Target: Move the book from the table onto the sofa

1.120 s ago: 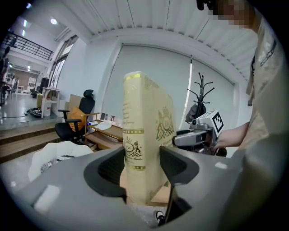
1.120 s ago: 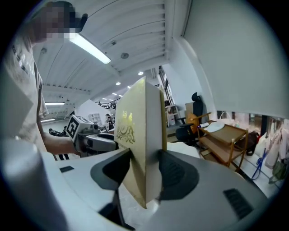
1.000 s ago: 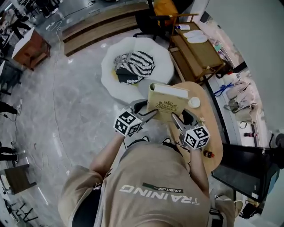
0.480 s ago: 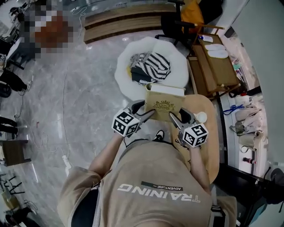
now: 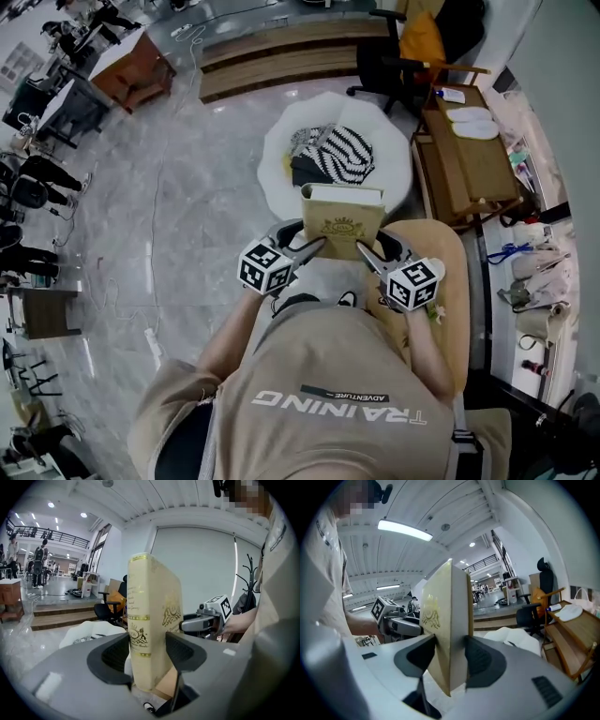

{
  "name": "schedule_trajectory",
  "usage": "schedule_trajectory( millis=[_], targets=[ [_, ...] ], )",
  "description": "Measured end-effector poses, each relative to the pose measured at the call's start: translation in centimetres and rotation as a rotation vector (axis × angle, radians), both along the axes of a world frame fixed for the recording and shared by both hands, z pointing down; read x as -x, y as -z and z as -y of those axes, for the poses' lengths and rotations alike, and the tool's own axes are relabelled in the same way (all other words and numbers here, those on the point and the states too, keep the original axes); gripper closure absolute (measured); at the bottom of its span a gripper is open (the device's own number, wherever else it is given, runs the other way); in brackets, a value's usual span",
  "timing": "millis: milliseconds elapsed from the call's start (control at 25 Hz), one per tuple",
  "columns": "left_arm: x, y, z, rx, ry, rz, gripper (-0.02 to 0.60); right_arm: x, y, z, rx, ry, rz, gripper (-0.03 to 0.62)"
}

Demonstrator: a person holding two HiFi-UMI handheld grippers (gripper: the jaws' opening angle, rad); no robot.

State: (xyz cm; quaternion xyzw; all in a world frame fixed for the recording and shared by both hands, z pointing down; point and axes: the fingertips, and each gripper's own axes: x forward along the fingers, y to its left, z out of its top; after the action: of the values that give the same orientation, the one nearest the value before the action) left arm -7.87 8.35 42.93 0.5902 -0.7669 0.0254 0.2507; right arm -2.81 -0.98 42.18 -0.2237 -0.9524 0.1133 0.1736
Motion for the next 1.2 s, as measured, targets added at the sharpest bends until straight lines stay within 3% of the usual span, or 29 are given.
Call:
schedule_trajectory(
  millis=[400,1200],
  targets=[
    [1.8,-1.1,1.5,0.014,0.047,-0.032,0.334,2.2,-1.2,1.8,0.049,0.029,-0.029,0.390],
    [15.4,-1.8,-4.0,-0.047,0.061,-0.049,0.334,16.0,-1.1,-3.7,0.008,0.031,-0.053,0.391]
  ],
)
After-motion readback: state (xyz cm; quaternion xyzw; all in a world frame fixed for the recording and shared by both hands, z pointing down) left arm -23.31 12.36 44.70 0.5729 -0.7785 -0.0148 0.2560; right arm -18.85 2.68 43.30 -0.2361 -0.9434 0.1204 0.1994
